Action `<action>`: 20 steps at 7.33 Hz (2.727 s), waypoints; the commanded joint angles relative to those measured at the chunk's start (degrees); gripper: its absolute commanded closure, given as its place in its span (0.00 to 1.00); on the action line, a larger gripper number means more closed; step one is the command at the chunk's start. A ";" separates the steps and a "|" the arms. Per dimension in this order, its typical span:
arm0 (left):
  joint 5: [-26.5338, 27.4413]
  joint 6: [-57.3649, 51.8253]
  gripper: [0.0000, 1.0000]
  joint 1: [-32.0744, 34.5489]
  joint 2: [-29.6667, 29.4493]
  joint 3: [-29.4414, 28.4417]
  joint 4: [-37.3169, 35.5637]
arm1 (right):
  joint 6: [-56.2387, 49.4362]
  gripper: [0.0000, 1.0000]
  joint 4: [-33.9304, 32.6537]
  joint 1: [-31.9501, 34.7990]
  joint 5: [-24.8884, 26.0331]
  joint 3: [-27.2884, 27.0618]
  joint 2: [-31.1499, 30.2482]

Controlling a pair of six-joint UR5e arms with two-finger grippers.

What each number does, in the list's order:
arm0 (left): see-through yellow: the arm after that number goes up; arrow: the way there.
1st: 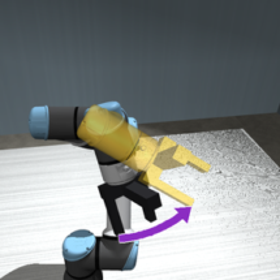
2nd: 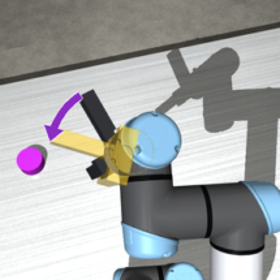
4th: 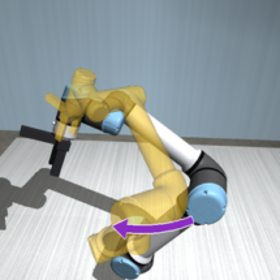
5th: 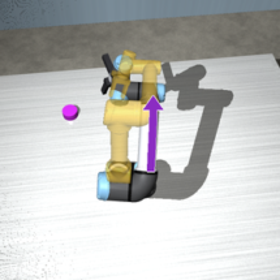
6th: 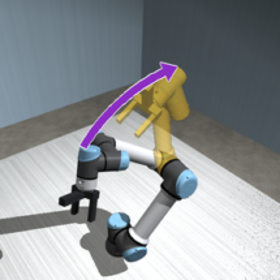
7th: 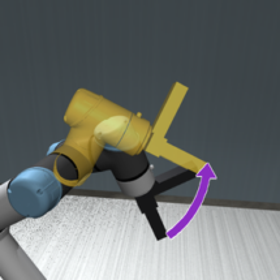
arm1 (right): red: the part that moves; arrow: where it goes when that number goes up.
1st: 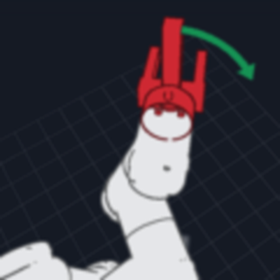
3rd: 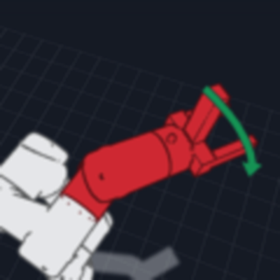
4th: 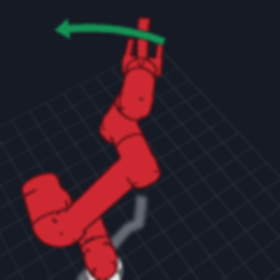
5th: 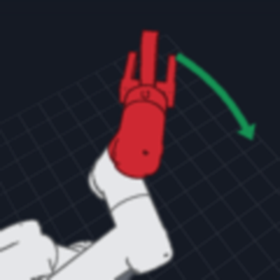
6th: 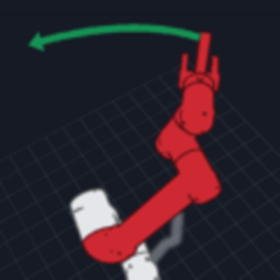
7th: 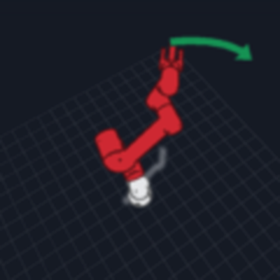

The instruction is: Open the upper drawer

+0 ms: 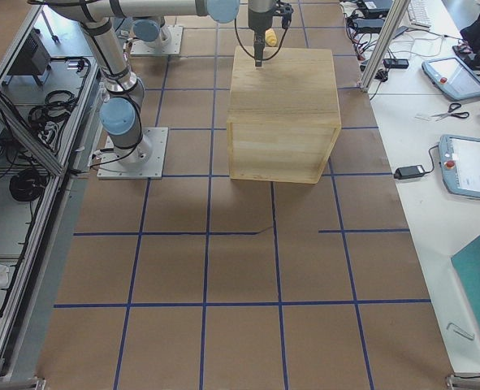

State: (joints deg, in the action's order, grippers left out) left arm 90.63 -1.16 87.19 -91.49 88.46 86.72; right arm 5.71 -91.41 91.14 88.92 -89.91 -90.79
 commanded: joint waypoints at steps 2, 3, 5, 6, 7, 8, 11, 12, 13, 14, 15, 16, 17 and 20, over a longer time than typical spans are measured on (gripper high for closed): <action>-0.20 0.11 0.00 0.09 -0.79 -0.47 0.03 | 0.00 0.00 0.00 0.00 0.02 0.00 0.00; -0.02 0.46 0.00 0.35 -1.49 -0.57 -0.32 | 0.00 0.00 0.00 0.00 0.02 0.00 0.00; -0.46 5.26 0.00 1.14 -1.76 -1.09 -0.58 | 0.00 0.00 0.00 0.00 -0.06 0.00 0.00; -0.46 6.68 0.00 2.62 -2.11 -1.70 -0.85 | 0.00 0.00 0.00 0.00 0.02 0.00 0.00; -0.55 10.35 0.00 4.38 -2.81 -2.40 -1.63 | 0.00 0.00 0.00 0.00 -0.06 0.00 0.00; -1.85 13.09 0.00 6.22 -3.86 -2.93 -2.60 | 0.00 0.00 0.00 0.00 0.02 0.00 0.00; -3.01 19.44 0.00 12.29 -6.76 -5.04 -4.19 | 0.00 0.00 0.00 0.00 -0.06 0.00 0.00; -3.01 20.57 0.00 13.70 -7.73 -5.48 -4.97 | 0.00 0.00 0.00 0.00 -0.06 0.00 0.00; -3.09 21.80 0.00 14.93 -8.61 -5.58 -7.07 | 0.00 0.00 0.00 0.00 -0.06 0.00 0.00; -4.49 23.64 0.00 15.99 -9.66 -5.92 -8.57 | 0.00 0.00 0.00 0.00 0.02 0.00 0.00; -6.50 26.97 0.00 16.95 -10.80 -6.71 -9.19 | 0.00 0.00 0.00 0.00 0.02 0.00 0.00; -6.61 29.00 0.00 18.62 -12.29 -8.11 -9.37 | 0.00 0.00 0.00 0.00 -0.06 0.00 0.00; -6.61 30.68 0.00 20.02 -13.96 -9.52 -9.46 | 0.00 0.00 0.00 0.00 0.02 0.00 0.00; -9.77 33.85 0.00 22.84 -17.83 -11.90 -12.08 | 0.00 0.00 0.00 0.00 0.02 0.00 0.00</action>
State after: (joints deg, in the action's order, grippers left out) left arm 81.58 31.25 108.62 -107.76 77.29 76.19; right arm 5.71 -91.41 91.14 88.94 -89.91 -90.79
